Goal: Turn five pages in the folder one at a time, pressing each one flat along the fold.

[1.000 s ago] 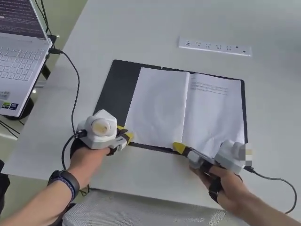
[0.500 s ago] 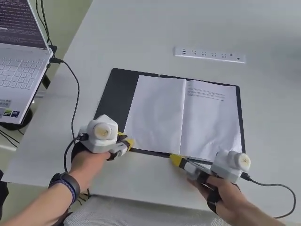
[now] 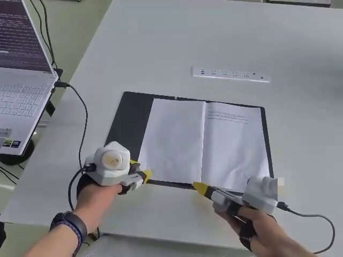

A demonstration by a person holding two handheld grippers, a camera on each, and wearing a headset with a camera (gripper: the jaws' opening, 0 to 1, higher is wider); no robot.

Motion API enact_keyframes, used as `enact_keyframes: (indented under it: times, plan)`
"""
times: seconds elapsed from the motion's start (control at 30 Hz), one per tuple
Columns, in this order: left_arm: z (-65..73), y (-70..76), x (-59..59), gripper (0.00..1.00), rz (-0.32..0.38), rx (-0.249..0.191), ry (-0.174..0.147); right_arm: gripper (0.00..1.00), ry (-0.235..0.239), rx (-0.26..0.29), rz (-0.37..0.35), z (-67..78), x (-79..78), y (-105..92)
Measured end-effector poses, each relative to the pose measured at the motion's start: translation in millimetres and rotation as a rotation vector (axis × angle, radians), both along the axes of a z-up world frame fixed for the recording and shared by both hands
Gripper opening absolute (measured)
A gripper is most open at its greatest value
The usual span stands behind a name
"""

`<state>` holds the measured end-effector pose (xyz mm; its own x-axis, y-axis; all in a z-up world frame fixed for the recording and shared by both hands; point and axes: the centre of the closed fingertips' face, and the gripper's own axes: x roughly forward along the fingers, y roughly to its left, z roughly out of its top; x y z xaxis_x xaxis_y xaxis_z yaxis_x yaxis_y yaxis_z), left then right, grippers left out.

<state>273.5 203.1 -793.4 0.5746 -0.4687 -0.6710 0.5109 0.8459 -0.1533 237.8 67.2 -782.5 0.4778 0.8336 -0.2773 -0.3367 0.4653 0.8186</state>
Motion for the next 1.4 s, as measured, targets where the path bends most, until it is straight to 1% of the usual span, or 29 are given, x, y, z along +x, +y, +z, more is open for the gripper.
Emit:
enact_keyframes:
  times: [0.07, 0.2, 0.3, 0.33, 0.37, 0.4, 0.43, 0.47, 0.5, 0.6, 0.67, 0.73, 0.77, 0.87, 0.97, 1.03, 1.13, 1.23, 1.33, 1.4]
  plan:
    - [4.3, -0.3, -1.9, 0.25, 0.004, -0.001, -0.006, 0.06, -0.009, 0.001, -0.001, 2.6, 0.8, -3.1]
    - [8.6, -0.9, -4.6, 0.26, 0.010, -0.001, -0.013, 0.10, -0.028, -0.022, -0.007, 7.2, 2.4, -11.9]
    - [10.9, -2.1, -7.2, 0.26, 0.012, -0.003, -0.016, 0.13, -0.060, -0.077, 0.001, 7.6, 3.7, -22.8]
    - [12.7, -3.2, -8.8, 0.27, 0.012, -0.003, -0.017, 0.15, -0.061, -0.078, 0.004, 8.6, 3.5, -24.5]
    - [13.9, -3.8, -9.9, 0.27, 0.011, -0.003, -0.018, 0.20, -0.085, -0.099, 0.011, 9.4, 4.2, -28.7]
    - [15.1, -4.3, -10.7, 0.27, 0.011, -0.003, -0.019, 0.23, -0.099, -0.113, 0.020, 9.9, 4.0, -30.8]
    - [16.5, -5.2, -12.0, 0.28, 0.011, -0.006, -0.020, 0.24, -0.104, -0.127, 0.029, 10.7, 3.0, -33.1]
    - [17.8, -5.9, -12.6, 0.28, 0.013, -0.008, -0.021, 0.24, -0.127, -0.151, 0.043, 12.4, 2.5, -36.6]
    - [19.4, -6.8, -13.2, 0.28, 0.015, -0.012, -0.021, 0.24, -0.137, -0.161, 0.048, 12.9, 2.9, -39.0]
    - [22.5, -8.9, -13.6, 0.28, 0.024, -0.030, -0.021, 0.27, -0.135, -0.198, 0.052, 13.7, 2.6, -50.6]
    - [24.3, -9.8, -14.4, 0.29, 0.032, -0.042, -0.022, 0.30, -0.164, -0.227, 0.046, 16.2, 3.7, -60.0]
    - [26.3, -10.4, -16.8, 0.29, 0.035, -0.044, -0.026, 0.32, -0.182, -0.262, 0.043, 18.0, 3.2, -69.4]
    - [27.0, -10.9, -18.1, 0.30, 0.035, -0.045, -0.027, 0.33, -0.187, -0.271, 0.043, 18.5, 3.1, -73.0]
    - [28.2, -13.7, -24.2, 0.31, 0.017, -0.034, -0.032, 0.37, -0.207, -0.298, 0.042, 22.5, 2.4, -82.8]
    - [30.1, -17.1, -29.5, 0.34, -0.001, -0.029, -0.033, 0.40, -0.235, -0.345, 0.036, 26.0, 2.7, -97.7]
    - [32.3, -18.6, -32.1, 0.35, -0.012, -0.024, -0.038, 0.43, -0.247, -0.373, 0.036, 28.0, 1.8, -105.9]
    - [37.6, -19.7, -35.1, 0.38, -0.032, -0.020, -0.050, 0.46, -0.262, -0.400, 0.035, 32.9, -0.8, -116.1]
    - [45.6, -18.3, -37.4, 0.41, -0.051, -0.009, -0.065, 0.49, -0.288, -0.459, 0.054, 34.9, -4.2, -129.4]
    - [55.5, -15.8, -38.3, 0.44, -0.057, -0.010, -0.080, 0.51, -0.294, -0.469, 0.044, 39.9, -6.1, -139.9]
    - [59.9, -14.9, -39.0, 0.47, -0.061, -0.012, -0.083, 0.53, -0.292, -0.467, 0.030, 43.3, -6.3, -146.2]
